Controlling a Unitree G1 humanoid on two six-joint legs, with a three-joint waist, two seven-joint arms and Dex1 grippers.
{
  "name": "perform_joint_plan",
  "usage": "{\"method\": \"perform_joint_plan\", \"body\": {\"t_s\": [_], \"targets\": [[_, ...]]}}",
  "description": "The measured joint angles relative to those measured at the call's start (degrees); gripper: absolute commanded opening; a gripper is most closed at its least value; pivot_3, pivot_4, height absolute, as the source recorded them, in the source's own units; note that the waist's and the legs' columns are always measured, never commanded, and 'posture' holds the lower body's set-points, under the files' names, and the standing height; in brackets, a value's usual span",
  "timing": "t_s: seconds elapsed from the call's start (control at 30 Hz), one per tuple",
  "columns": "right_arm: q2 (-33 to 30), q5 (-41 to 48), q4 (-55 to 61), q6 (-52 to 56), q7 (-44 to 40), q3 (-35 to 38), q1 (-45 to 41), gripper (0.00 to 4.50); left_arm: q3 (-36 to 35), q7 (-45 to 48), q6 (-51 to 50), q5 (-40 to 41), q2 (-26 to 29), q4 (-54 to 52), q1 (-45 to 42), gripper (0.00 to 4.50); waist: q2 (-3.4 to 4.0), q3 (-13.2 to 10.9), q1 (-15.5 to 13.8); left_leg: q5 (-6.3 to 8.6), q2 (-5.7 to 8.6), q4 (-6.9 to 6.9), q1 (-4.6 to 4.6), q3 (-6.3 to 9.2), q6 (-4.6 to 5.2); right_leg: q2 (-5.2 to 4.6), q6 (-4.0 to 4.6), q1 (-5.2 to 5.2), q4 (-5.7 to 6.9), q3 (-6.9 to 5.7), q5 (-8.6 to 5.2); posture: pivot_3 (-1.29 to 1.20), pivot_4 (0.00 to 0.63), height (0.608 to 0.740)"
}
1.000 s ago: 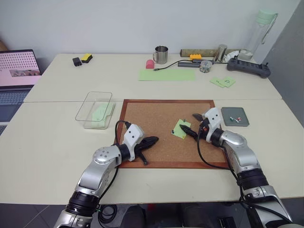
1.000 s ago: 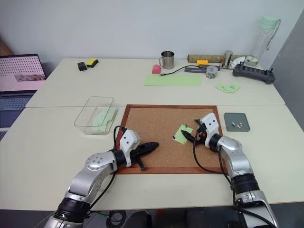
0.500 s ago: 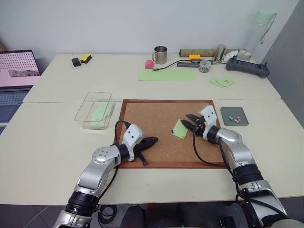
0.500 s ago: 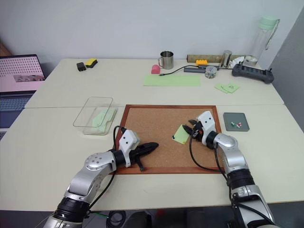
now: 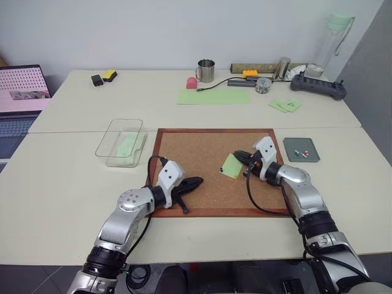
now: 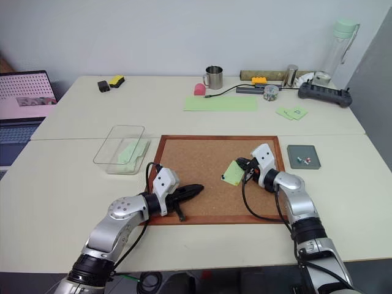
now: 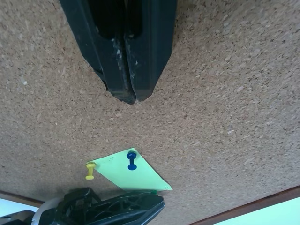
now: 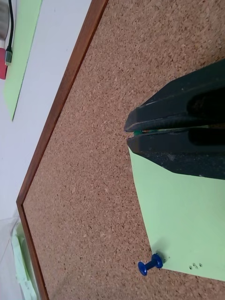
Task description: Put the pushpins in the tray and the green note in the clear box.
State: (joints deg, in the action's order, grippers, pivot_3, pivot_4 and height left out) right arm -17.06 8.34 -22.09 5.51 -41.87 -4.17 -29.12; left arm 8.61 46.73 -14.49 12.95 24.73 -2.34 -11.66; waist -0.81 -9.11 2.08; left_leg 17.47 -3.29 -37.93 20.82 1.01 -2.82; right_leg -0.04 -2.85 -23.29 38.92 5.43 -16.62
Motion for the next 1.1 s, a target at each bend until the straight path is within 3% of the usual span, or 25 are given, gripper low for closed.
{"method": "perform_joint_plan", "body": {"t_s": [0.4,0.7,1.0,1.1], "targets": [[-0.9,6.5,15.1,5.2,-1.3,2.4,2.3,0.05,0.0,0.2,-0.1,0.0,0.4,0.1,0.0,0.00,0.02,0.0,0.0,0.00,0.01,0.00,0.02,0.13,0.00,0.01,0.00,0.00,0.00,-0.06,0.00,0.00,0.150,0.740],[-4.8,8.6,21.6,10.4,7.3,11.0,6.4,0.05,0.1,0.5,0.1,0.0,0.3,0.9,-0.7,0.00,0.01,0.0,-0.2,0.00,0.05,0.00,0.03,0.15,0.00,0.00,0.00,0.01,0.00,-0.03,0.00,0.00,0.150,0.740],[-9.5,4.8,10.2,9.9,19.7,21.2,8.1,0.05,0.1,1.0,0.3,-0.1,0.4,1.5,-0.9,0.00,0.05,0.0,-0.2,0.00,0.17,0.01,-0.01,0.15,0.01,-0.01,0.00,0.01,0.02,0.07,0.00,0.00,0.150,0.740],[-9.6,5.8,5.0,10.2,20.6,22.6,4.6,0.60,0.3,1.6,0.5,-0.1,0.4,2.3,-1.6,0.00,0.08,0.0,-0.1,0.00,0.21,0.00,-0.02,0.17,0.01,-0.03,0.00,0.03,0.02,0.08,0.00,0.00,0.150,0.740]]}}
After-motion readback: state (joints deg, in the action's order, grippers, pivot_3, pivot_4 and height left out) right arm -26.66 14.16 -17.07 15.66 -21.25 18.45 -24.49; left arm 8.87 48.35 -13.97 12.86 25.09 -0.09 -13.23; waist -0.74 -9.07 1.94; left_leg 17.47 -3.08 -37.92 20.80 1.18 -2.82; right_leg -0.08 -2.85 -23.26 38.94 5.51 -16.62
